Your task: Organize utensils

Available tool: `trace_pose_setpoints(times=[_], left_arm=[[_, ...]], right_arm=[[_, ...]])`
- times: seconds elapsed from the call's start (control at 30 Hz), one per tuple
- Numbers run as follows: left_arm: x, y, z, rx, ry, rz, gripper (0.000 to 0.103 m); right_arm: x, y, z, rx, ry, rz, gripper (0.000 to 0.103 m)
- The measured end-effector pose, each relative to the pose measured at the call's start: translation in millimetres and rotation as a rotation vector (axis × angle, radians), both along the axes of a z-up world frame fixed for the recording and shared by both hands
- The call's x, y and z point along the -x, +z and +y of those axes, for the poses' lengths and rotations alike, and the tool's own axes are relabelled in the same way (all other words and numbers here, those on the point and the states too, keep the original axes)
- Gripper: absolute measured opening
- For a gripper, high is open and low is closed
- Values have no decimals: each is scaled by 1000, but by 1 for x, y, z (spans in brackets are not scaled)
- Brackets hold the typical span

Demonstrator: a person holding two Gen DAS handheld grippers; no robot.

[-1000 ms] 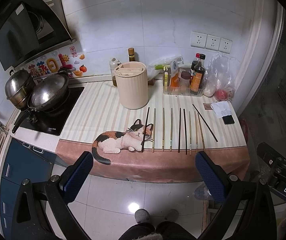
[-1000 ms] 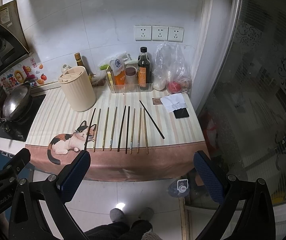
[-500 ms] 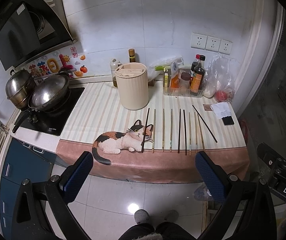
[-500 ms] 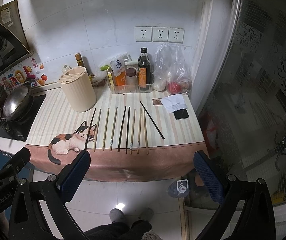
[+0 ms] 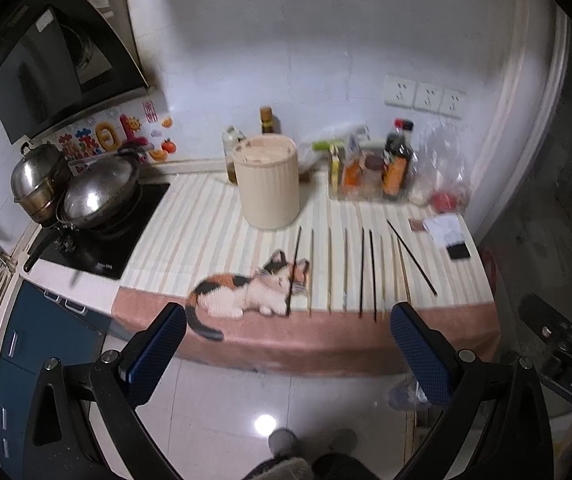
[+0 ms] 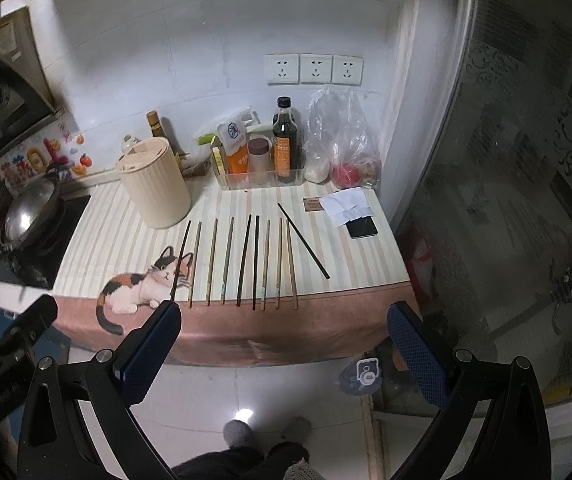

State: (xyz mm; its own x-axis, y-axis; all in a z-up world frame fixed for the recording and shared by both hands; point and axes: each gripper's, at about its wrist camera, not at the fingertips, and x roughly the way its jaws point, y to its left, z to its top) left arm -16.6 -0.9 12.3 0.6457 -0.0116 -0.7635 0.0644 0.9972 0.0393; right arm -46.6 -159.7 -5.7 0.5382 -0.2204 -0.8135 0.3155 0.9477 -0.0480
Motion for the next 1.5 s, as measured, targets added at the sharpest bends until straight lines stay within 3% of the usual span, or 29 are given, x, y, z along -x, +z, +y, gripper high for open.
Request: trace_pose_setpoints(times=[0.17, 0.27, 0.37, 0.5, 0.6, 0.7, 0.87, 1.03, 1.2, 1.37, 1.43, 1.5], left_arm=[[-26, -11, 21, -13, 18, -88, 103], [-52, -27, 33, -34, 15, -91, 103], [-83, -53, 40, -68, 9, -55, 103], [-123, -93, 52, -72, 22, 47, 103], [-143, -123, 56, -63, 31, 114, 103], [-170, -161, 52, -56, 37, 204, 98], [-216, -218, 31, -57, 19, 356, 77], [-258, -273, 10, -81, -3, 475, 55], [-291, -311, 1, -99, -25, 549, 55], [-313, -329, -2, -104, -38, 572, 54], [-317, -333, -3, -106, -48, 569, 44], [-321, -340, -3, -107, -56, 575, 33]], right_arm=[[-9, -12, -6, -35, -57, -62, 103], [-19, -27, -10, -60, -101, -63, 103], [-36, -46, -13, -69, -130, -55, 100], [-65, -78, -22, -107, -137, -1, 79], [-97, -115, -28, -153, -128, 81, 71], [-124, -153, -30, -190, -103, 150, 59], [-185, -230, -32, -302, -54, 281, 38], [-240, -288, -40, -386, -42, 375, 36], [-287, -339, -44, -452, -48, 468, 36], [-312, -372, -43, -457, -52, 541, 36], [-317, -381, -42, -444, -52, 568, 34], [-321, -379, -38, -414, -41, 567, 23]])
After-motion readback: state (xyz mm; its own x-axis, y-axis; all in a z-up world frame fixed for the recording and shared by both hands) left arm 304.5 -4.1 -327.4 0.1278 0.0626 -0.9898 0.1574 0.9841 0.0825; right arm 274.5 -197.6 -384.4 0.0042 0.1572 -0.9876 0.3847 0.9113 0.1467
